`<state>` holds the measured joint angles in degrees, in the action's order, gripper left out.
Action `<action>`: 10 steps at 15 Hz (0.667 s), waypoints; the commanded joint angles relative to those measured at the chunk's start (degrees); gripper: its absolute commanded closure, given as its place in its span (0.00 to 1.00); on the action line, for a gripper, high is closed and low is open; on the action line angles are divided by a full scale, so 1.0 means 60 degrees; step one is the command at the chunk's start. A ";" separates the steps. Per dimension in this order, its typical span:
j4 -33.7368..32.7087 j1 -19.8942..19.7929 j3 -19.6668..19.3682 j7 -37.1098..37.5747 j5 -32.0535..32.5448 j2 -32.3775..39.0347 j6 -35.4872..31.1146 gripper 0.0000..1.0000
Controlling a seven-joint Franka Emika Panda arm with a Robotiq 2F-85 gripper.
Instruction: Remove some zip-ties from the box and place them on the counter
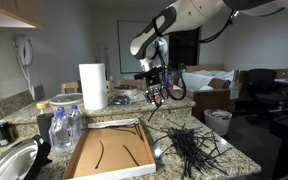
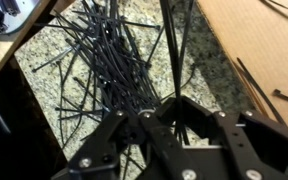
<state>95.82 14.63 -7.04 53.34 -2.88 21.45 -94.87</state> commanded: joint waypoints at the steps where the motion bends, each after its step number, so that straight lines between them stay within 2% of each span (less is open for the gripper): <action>1: 0.2343 -0.0516 0.0224 0.0480 0.0476 -0.1782 -0.0406 0.97; 6: 0.4724 -0.1285 0.0248 0.0590 0.1268 -0.3473 -0.0621 0.97; 10: 0.5549 -0.1803 0.0414 0.0449 0.1479 -0.3502 -0.1742 0.97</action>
<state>124.39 6.18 -6.54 55.10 4.50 1.98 -99.69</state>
